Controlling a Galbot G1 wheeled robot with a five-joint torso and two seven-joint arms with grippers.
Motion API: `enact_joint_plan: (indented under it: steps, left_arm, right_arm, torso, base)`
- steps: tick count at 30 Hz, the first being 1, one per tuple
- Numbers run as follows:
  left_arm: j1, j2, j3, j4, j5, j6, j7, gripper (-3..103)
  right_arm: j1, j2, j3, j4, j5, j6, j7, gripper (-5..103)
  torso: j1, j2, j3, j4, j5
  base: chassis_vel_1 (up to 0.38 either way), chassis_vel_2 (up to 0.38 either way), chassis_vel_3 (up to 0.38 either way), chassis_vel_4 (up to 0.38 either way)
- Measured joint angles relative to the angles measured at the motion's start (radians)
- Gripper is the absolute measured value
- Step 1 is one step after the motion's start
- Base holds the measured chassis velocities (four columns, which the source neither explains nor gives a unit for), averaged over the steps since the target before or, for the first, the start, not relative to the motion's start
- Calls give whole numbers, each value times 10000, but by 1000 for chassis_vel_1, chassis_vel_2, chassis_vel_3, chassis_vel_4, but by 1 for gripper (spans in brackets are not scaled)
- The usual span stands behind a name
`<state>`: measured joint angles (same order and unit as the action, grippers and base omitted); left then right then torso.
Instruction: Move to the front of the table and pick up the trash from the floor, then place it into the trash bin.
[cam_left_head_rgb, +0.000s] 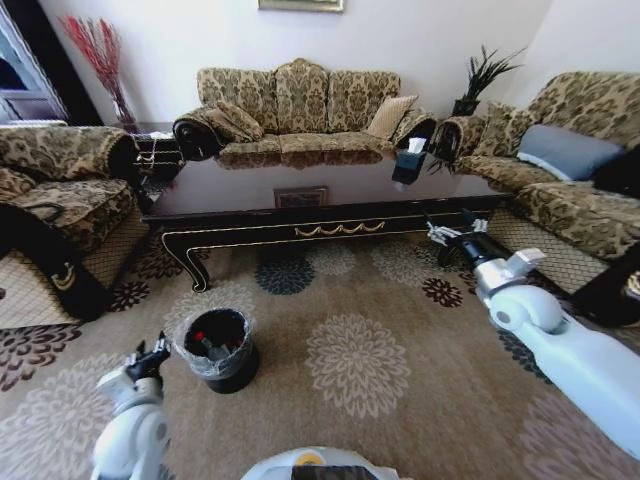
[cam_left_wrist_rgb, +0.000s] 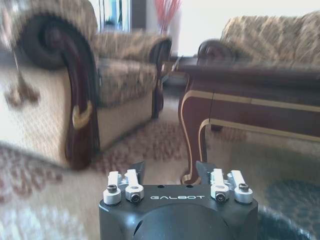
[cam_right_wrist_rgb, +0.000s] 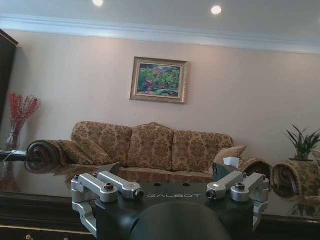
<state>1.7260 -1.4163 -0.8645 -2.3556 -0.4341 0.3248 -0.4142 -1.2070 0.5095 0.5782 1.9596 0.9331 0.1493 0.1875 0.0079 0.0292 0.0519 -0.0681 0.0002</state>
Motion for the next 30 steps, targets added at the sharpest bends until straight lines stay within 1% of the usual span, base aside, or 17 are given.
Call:
enact_joint_plan:
  steps: [3, 4, 5, 6, 7, 9, 10, 11, 12, 13, 15, 16, 17, 18, 21, 25, 30]
  left_arm:
    - [644, 116, -142, -506, 210, -507, 332, 77]
    - [794, 174, -191, -588, 210, -679, 551, 77]
    - [1011, 276, -315, -651, 183, -1002, 1034, 83]
    - [1011, 276, -315, -651, 183, -1002, 1034, 83]
    - [1162, 377, -476, -640, 80, -1382, 1698, 88]
    - [1326, 499, -738, -420, -137, -2246, 3093, 97]
    - [1378, 502, -861, -283, -185, -2709, 3728, 99]
    - [1378, 502, -861, -283, -185, -2709, 3728, 99]
    - [1412, 470, -938, -193, -195, -3053, 4154, 99]
    - [1464, 345, -1020, -103, -187, -3589, 4796, 100]
    - [1466, 72, -1068, -55, 91, -4144, 5373, 100]
    - [1455, -64, -1065, -61, 293, -4254, 5445, 100]
    - [1455, -64, -1065, -61, 293, -4254, 5445, 100]
    - [1457, -168, -1043, -92, 443, -4287, 5464, 100]
    - [1586, -404, -991, -347, 784, -4274, 5476, 100]
    - [1738, -499, -1005, -556, 958, -4182, 5477, 100]
    - [1775, -472, -1005, -623, 1284, -3980, 5305, 100]
  right_arm:
    - [-1054, 458, 323, 1062, 75, -254, 1262, 100]
    - [-1330, 617, 389, 1344, 134, -329, 1484, 100]
    - [-1704, 883, 467, 1686, 158, -413, 1649, 100]
    - [-1704, 883, 467, 1686, 158, -413, 1649, 100]
    - [-1959, 1092, 497, 1868, 81, -376, 1627, 100]
    - [-2275, 1563, 500, 1901, -353, 96, 1141, 100]
    - [-2396, 1808, 502, 1804, -617, 361, 830, 100]
    - [-2396, 1808, 502, 1804, -617, 361, 830, 100]
    - [-2512, 1987, 523, 1707, -762, 562, 540, 100]
    - [-2753, 2284, 639, 1550, -952, 856, -22, 100]
    - [-3146, 2701, 871, 1347, -1210, 1203, -798, 100]
    - [-3381, 2889, 992, 1285, -1388, 1345, -1118, 100]
    - [-3381, 2889, 992, 1285, -1388, 1345, -1118, 100]
    - [-3615, 3050, 1097, 1265, -1564, 1435, -1362, 100]
    - [-4202, 3478, 1286, 1356, -2158, 1509, -1731, 100]
    - [-4359, 3820, 1349, 1569, -2504, 1507, -1846, 100]
    - [-4376, 4077, 1365, 1779, -2560, 1438, -1845, 100]
  torso:
    - [0, 0, 1, 5, -3]
    - [0, 0, 1, 2, -3]
    - [0, -1, 1, 1, -2]
    - [0, -1, 1, 1, -2]
    - [0, 0, 0, 1, -3]
    - [0, 0, 0, 0, -3]
    - [0, 0, 1, 0, -3]
    - [0, 0, 1, 0, -3]
    - [0, 0, 1, 1, -3]
    - [1, -1, 2, 4, -3]
    - [1, -1, 1, 3, -3]
    - [1, -1, 1, 2, -1]
    - [1, -1, 1, 2, -1]
    - [1, -1, 1, -1, 0]
    - [1, -1, 2, -2, -1]
    - [1, -1, 1, 3, -1]
    - [1, -1, 2, 2, -3]
  base:
    - [0, 0, 0, 0]
    - [0, 0, 0, 0]
    - [0, 0, 0, 0]
    - [0, 0, 0, 0]
    - [0, 0, 0, 0]
    - [0, 0, 0, 0]
    - [0, 0, 0, 0]
    - [0, 0, 0, 0]
    - [0, 0, 0, 0]
    - [0, 0, 0, 0]
    - [0, 0, 0, 0]
    - [0, 0, 0, 0]
    - [0, 0, 0, 0]
    - [0, 0, 0, 0]
    - [0, 0, 0, 0]
    - [0, 0, 0, 0]
    - [0, 0, 0, 0]
